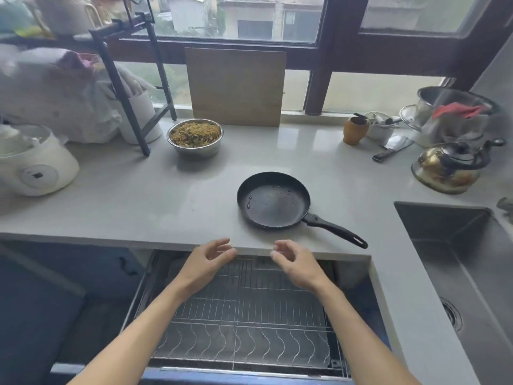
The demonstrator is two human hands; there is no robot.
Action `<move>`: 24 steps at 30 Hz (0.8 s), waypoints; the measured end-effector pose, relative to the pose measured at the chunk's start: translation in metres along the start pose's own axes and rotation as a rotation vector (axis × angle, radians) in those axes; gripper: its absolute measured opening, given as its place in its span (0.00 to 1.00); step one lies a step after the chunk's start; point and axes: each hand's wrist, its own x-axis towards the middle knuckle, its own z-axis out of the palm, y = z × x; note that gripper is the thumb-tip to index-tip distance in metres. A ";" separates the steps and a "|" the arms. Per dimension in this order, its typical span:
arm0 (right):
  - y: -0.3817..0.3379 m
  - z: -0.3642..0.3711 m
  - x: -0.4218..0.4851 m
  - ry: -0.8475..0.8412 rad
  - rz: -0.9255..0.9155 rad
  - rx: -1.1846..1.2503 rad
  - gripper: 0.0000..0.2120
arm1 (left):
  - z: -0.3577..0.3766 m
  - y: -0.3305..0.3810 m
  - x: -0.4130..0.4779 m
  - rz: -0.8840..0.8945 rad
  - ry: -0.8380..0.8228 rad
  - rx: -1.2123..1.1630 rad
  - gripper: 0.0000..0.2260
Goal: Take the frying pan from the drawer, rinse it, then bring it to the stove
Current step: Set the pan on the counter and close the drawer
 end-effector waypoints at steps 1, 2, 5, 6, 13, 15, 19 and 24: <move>0.001 0.011 -0.015 0.000 0.009 0.004 0.24 | -0.001 -0.005 -0.015 -0.002 -0.005 -0.003 0.25; 0.002 0.023 -0.030 0.004 0.021 0.010 0.24 | -0.001 -0.011 -0.028 -0.002 -0.008 0.005 0.25; 0.006 0.055 -0.075 0.025 0.055 0.010 0.23 | -0.004 -0.032 -0.074 -0.005 -0.037 0.035 0.22; 0.009 0.065 -0.091 0.029 0.069 0.001 0.23 | -0.005 -0.039 -0.090 -0.008 -0.051 0.038 0.21; 0.028 0.147 -0.234 0.103 0.199 -0.011 0.22 | -0.023 -0.121 -0.222 -0.084 -0.134 0.179 0.17; 0.038 0.166 -0.260 0.095 0.259 -0.007 0.18 | -0.019 -0.138 -0.249 -0.128 -0.156 0.184 0.14; 0.087 0.207 -0.277 0.034 0.358 -0.044 0.17 | 0.004 -0.181 -0.275 -0.185 -0.180 0.254 0.15; 0.172 0.258 -0.232 0.020 0.372 0.009 0.18 | 0.057 -0.266 -0.245 -0.204 -0.064 0.326 0.25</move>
